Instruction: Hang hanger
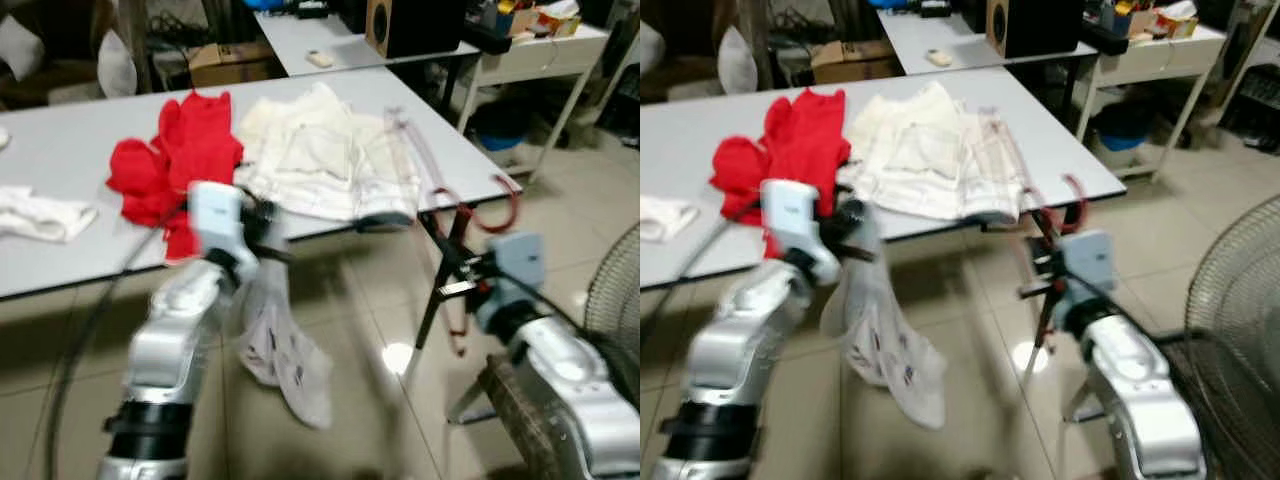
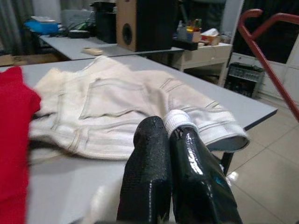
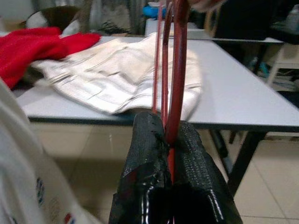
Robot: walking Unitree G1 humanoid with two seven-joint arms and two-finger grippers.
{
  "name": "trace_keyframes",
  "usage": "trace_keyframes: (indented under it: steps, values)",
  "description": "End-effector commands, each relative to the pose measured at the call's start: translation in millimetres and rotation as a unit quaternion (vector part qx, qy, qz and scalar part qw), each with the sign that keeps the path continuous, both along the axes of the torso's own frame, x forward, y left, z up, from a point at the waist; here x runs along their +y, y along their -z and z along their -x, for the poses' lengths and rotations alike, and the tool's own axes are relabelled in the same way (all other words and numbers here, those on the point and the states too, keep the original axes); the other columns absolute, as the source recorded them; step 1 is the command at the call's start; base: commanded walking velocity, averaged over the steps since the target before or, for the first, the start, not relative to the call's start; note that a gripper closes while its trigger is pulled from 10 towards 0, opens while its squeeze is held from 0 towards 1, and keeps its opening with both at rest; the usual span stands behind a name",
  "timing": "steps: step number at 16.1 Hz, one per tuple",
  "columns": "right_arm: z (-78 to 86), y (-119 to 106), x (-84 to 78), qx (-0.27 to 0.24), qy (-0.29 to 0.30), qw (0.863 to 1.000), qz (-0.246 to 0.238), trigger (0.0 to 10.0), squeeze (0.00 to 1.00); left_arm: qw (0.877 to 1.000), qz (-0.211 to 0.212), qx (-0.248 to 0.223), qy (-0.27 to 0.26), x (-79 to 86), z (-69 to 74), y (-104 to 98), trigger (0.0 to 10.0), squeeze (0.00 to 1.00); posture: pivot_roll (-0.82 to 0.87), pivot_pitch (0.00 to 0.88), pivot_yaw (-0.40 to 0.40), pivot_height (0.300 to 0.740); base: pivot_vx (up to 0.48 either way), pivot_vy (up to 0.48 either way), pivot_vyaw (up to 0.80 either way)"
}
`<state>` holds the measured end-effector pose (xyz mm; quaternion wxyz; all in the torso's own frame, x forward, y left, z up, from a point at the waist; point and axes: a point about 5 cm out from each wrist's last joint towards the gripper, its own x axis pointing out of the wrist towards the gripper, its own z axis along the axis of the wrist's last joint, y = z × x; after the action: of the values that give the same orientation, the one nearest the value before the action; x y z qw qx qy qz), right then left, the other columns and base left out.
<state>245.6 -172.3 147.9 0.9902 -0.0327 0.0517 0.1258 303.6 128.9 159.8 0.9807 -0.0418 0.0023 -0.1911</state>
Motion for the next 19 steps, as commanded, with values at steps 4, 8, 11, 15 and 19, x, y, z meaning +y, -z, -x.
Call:
trace_keyframes:
  steps: [4,8,11,15,19]
  values:
    - [-3.9,-4.0,11.4,-0.010,-0.026,0.999,0.020,10.0,0.00,0.999,-0.007,-0.027,-0.017,12.5,-1.0,-12.6,10.0,0.00,-0.12,0.000,0.018,0.740,0.383,0.000,0.00]
    - [-4.3,-16.4,2.3,-0.032,-0.075,0.995,0.060,10.0,0.00,0.999,-0.007,-0.052,0.004,8.1,-13.5,-31.3,10.0,0.00,-0.11,0.000,0.018,0.740,0.384,0.000,0.53]
    - [13.2,-44.0,-20.7,-0.044,-0.202,0.972,0.111,10.0,0.00,0.997,-0.015,-0.071,0.021,6.0,-35.7,-57.7,10.0,0.00,-0.12,0.000,0.024,0.740,0.384,0.000,0.00]
    - [43.3,-70.3,-40.3,0.004,-0.337,0.933,0.124,10.0,0.00,0.994,-0.047,-0.093,0.019,12.8,-64.0,-87.4,10.0,0.00,-0.12,0.000,0.019,0.740,0.383,0.000,0.00]
    - [50.7,-79.0,-41.4,0.060,-0.407,0.902,0.134,10.0,0.00,0.987,-0.019,-0.144,0.061,6.1,-78.2,-141.3,10.0,0.00,-0.13,0.000,0.021,0.740,0.383,0.000,0.00]
